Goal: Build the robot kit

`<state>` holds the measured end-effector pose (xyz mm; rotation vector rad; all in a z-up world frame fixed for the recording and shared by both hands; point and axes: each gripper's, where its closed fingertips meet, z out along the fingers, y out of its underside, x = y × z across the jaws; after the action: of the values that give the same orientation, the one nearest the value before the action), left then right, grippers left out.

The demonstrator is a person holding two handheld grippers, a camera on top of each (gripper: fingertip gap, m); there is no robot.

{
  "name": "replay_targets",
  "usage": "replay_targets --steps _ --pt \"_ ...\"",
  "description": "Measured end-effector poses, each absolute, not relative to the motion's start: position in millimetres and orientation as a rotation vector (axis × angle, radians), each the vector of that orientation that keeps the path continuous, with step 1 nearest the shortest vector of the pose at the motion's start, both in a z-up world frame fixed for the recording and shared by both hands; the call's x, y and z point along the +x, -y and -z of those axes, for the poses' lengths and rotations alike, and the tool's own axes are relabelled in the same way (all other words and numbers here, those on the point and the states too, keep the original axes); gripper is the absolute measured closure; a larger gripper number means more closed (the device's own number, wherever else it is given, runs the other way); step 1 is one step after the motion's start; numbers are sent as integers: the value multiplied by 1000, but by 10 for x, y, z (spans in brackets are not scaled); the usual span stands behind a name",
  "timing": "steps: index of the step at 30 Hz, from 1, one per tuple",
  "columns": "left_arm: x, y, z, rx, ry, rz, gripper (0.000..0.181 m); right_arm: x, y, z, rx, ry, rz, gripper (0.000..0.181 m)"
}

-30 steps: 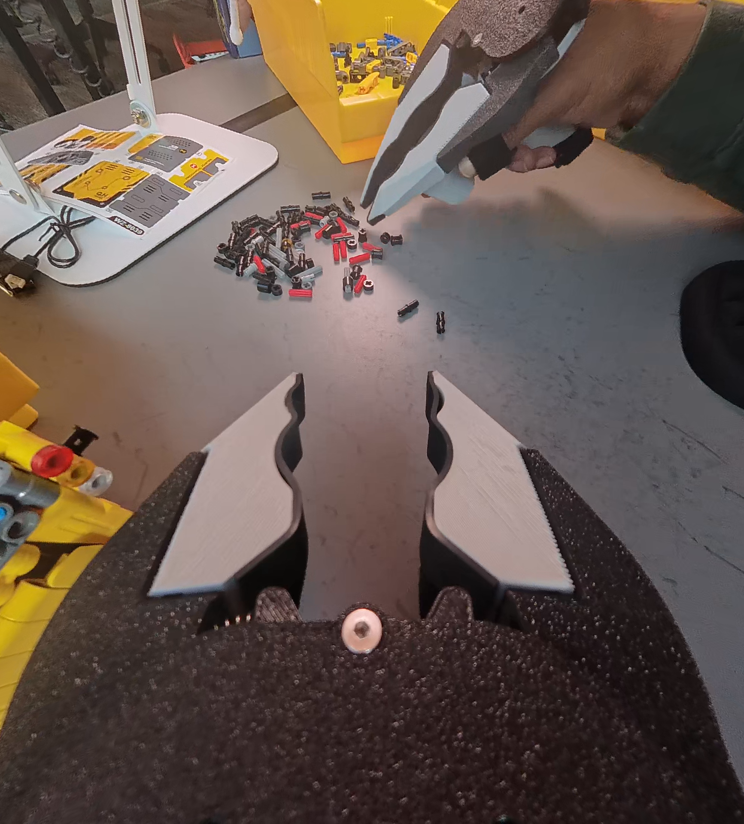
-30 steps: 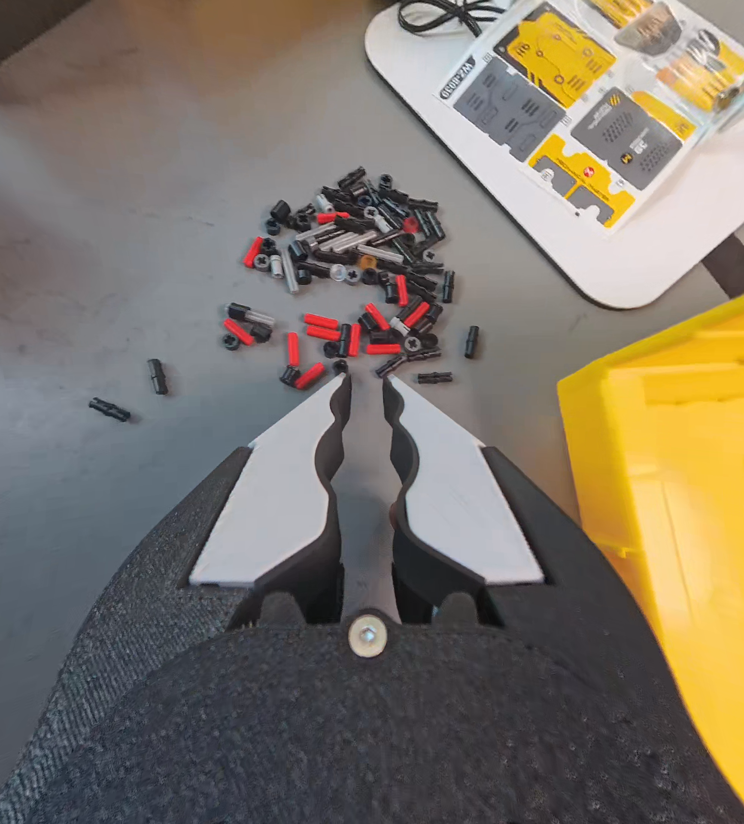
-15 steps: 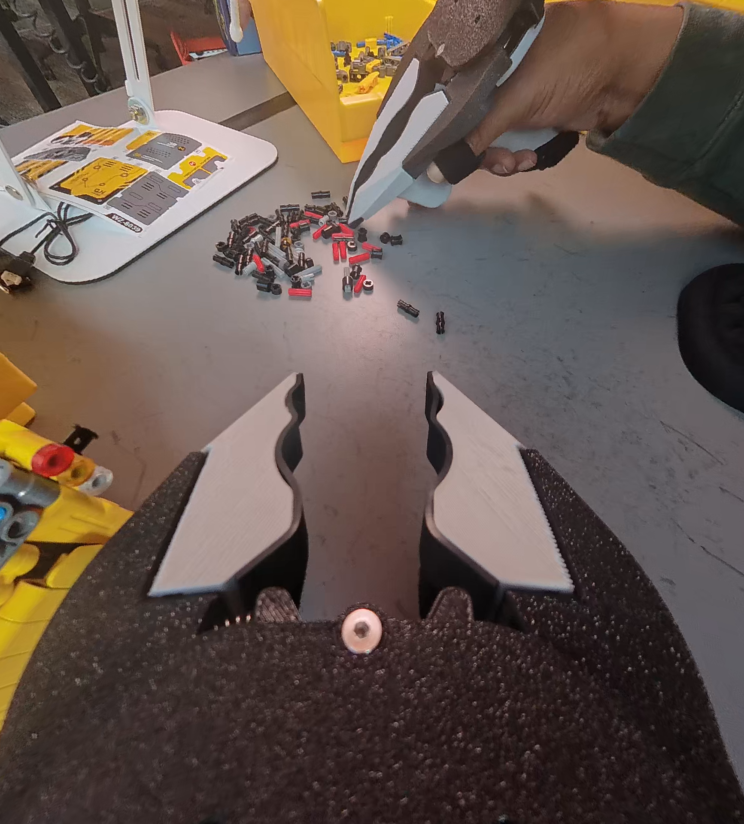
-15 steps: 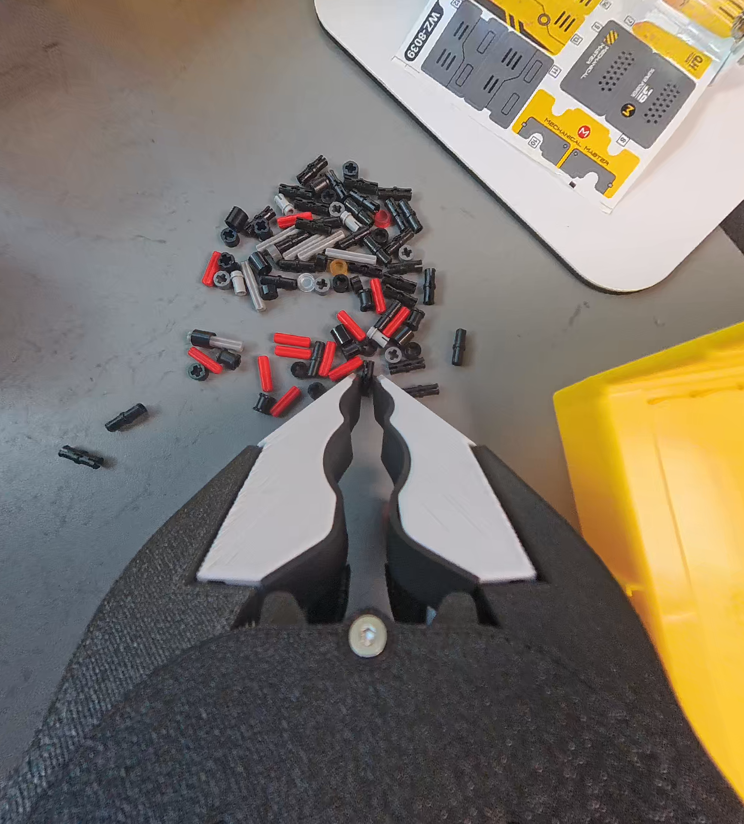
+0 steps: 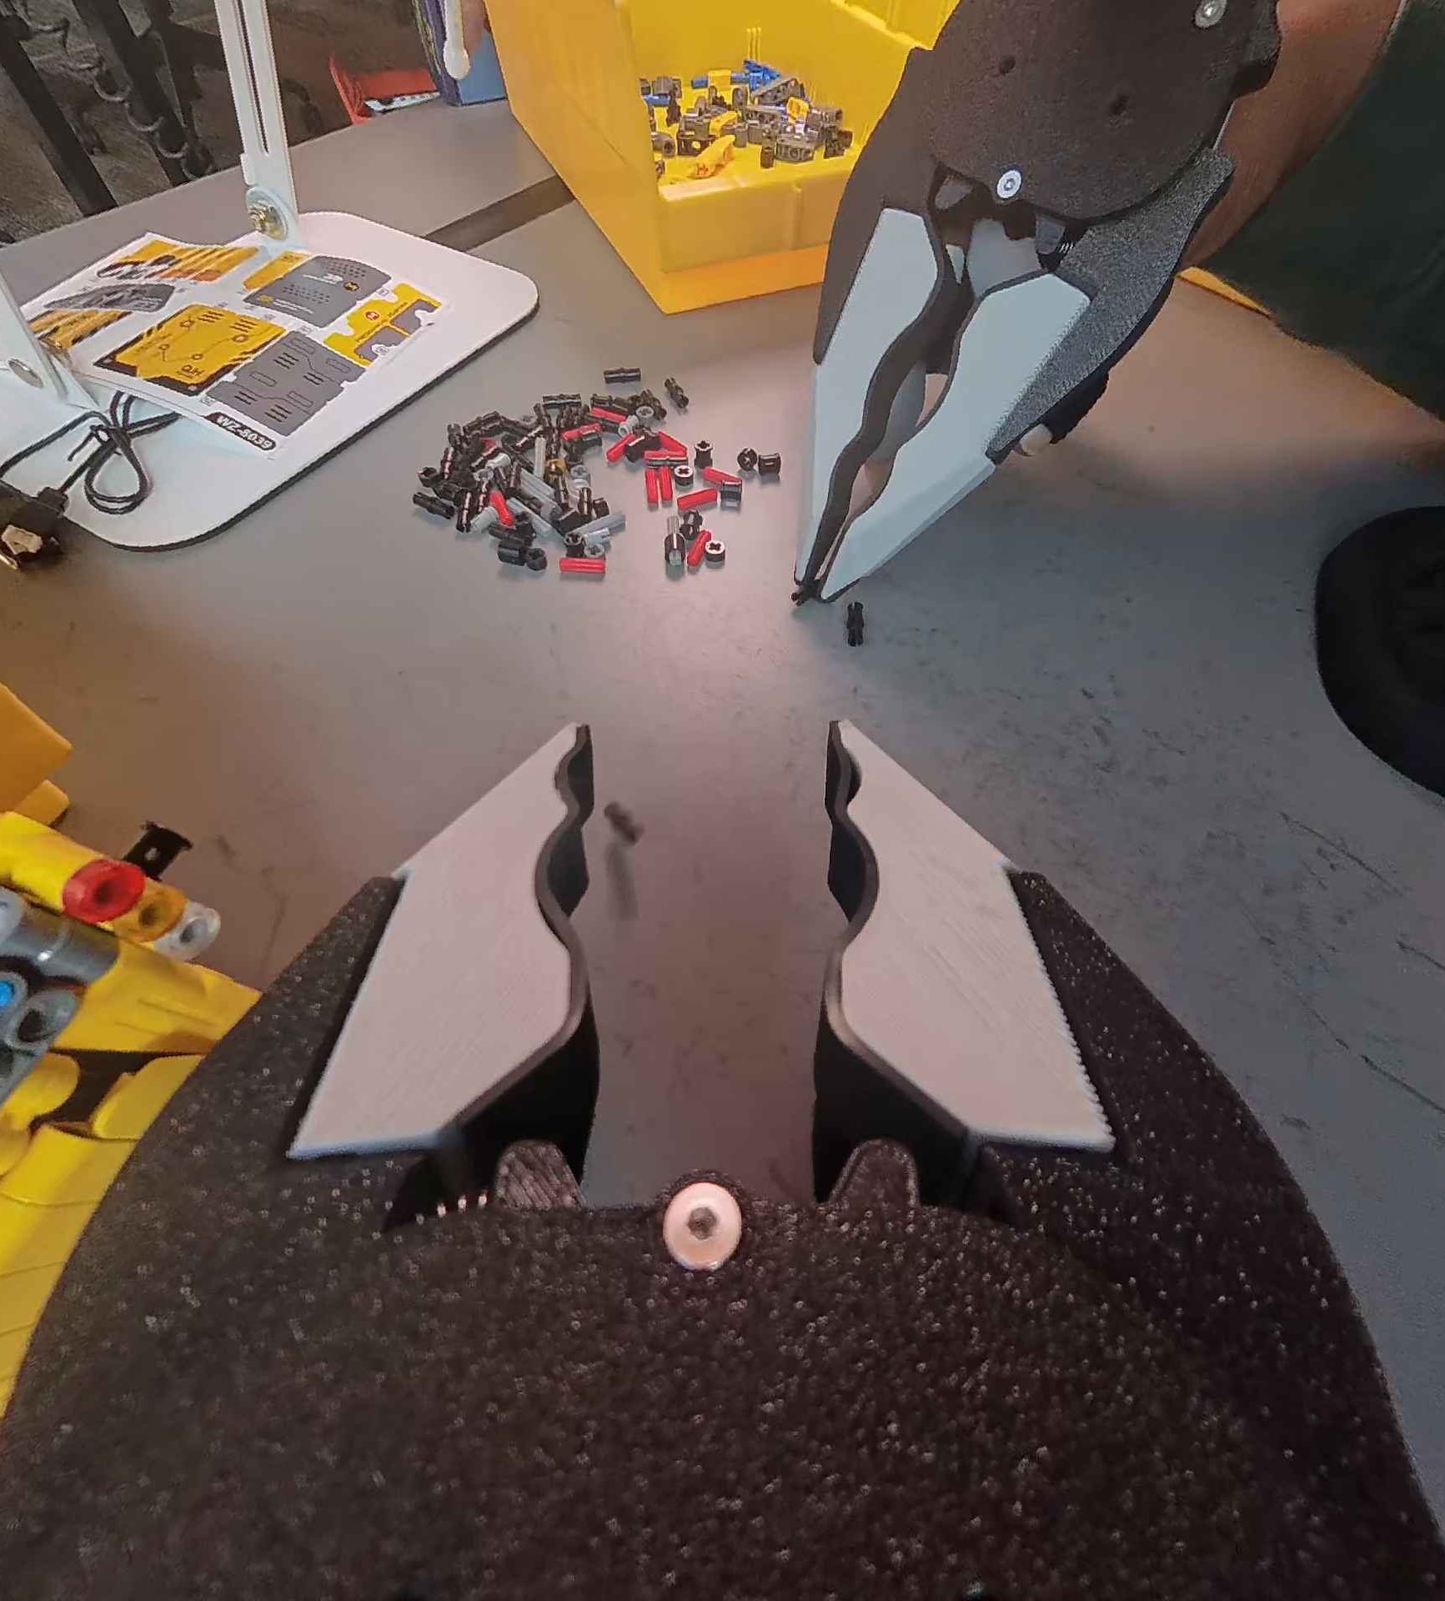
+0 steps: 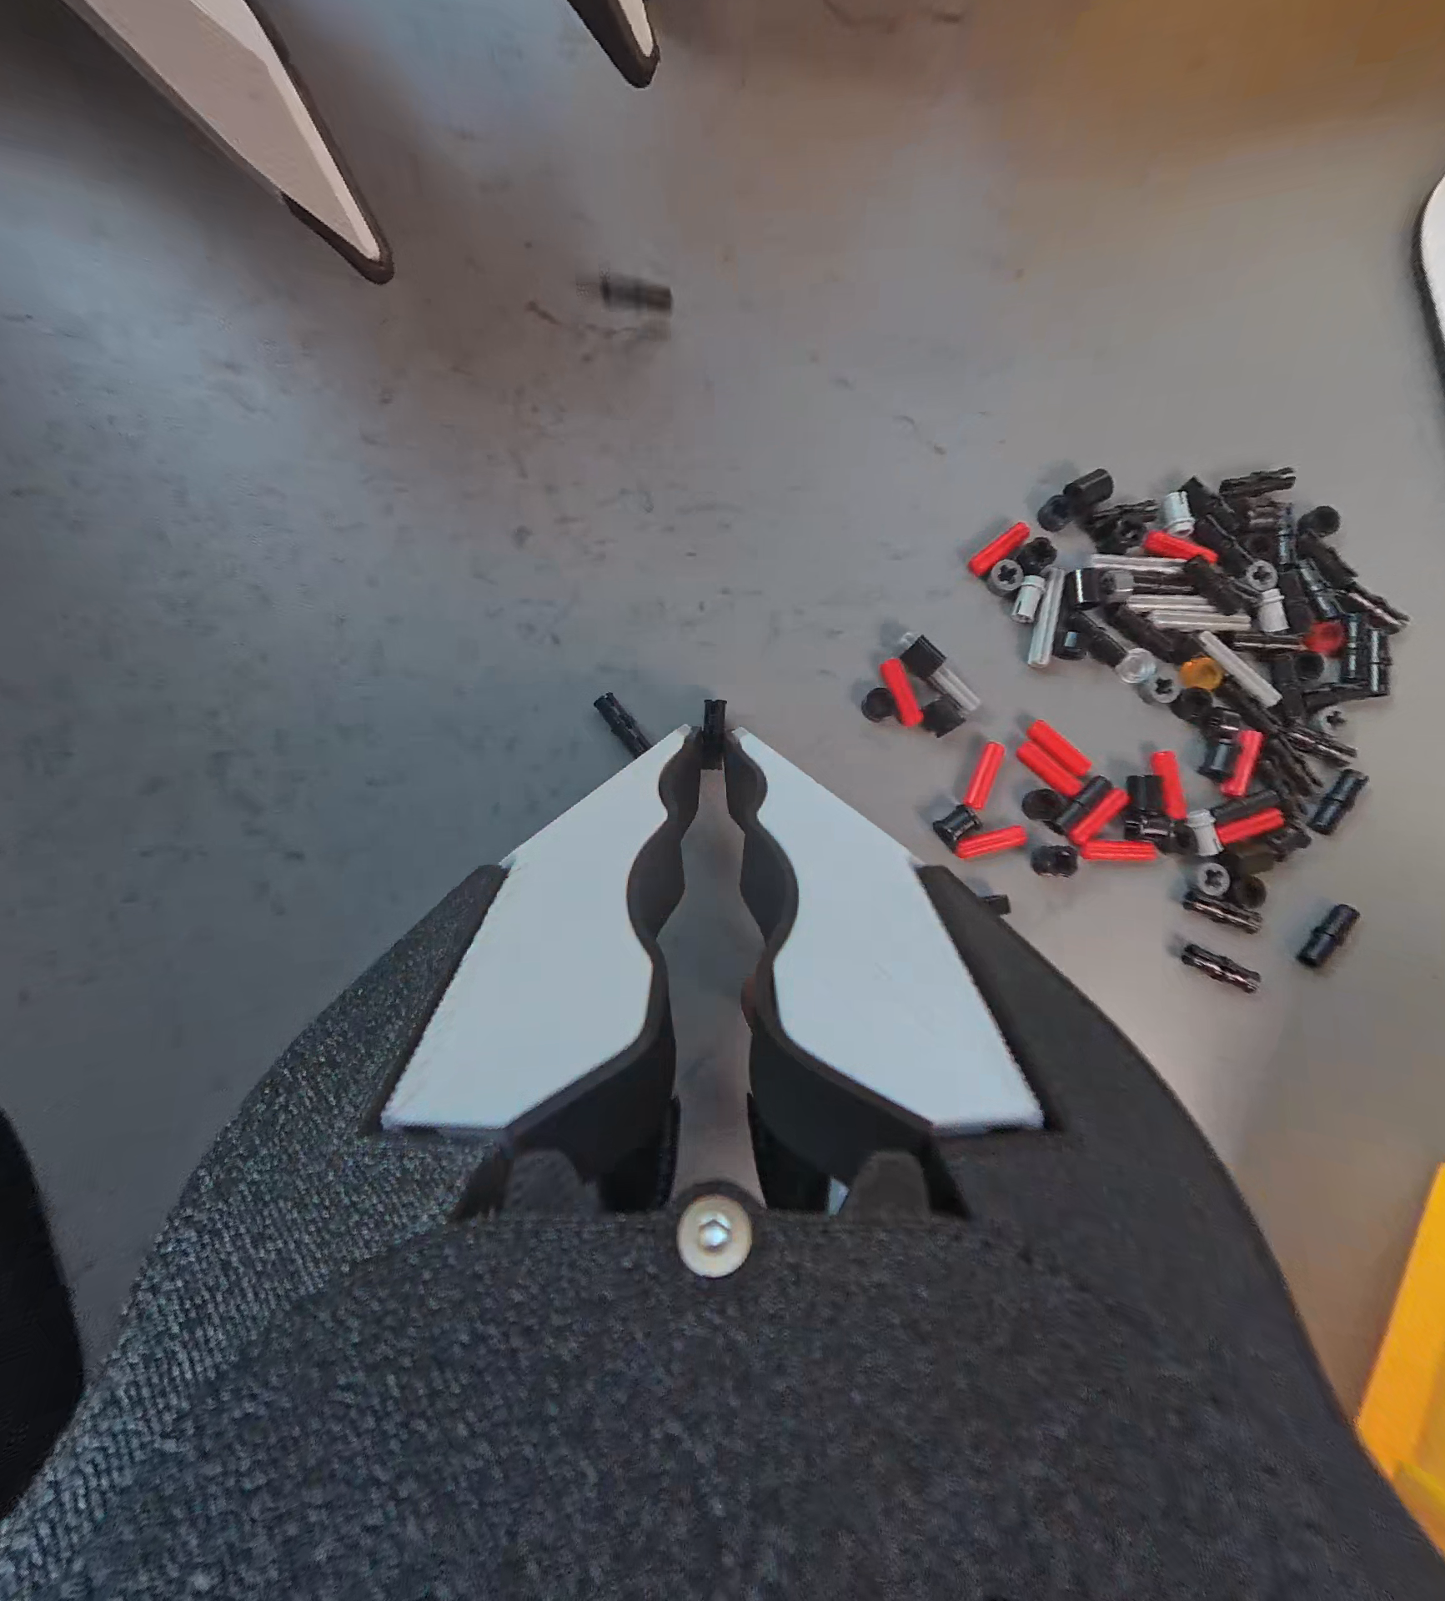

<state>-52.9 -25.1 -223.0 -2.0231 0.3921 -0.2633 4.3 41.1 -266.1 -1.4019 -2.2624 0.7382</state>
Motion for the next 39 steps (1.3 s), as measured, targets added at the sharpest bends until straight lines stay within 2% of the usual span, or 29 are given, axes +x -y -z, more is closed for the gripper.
replay_targets --steps 3,9,14,20,24,31,36,39 --pt "-524 253 2231 -2023 -395 266 128 21 -491 2612 -1405 2213 -731 166" --pt "-774 285 2365 -2126 -363 201 126 24 -1409 2342 -1745 1719 -644 166" --pt "-1019 339 1715 -1881 -346 177 128 82 -1653 2641 -1863 1644 -530 158" --pt "-1508 646 975 -1664 -273 58 132 14 -1727 2645 -1872 1618 -567 159" --pt "-1820 878 711 -1637 -199 -44 132 -8 -1706 2651 -1865 1650 -581 166" --pt "-2216 1379 401 -1595 -67 -189 134 -2 -1693 2648 -1847 1672 -592 166" --pt "-2475 1830 315 -1608 31 -313 136 36 -1629 2531 -1823 1670 -620 166" --pt "-2682 2222 635 -1805 93 -407 142 97 -1438 2334 -1742 1700 -656 166"
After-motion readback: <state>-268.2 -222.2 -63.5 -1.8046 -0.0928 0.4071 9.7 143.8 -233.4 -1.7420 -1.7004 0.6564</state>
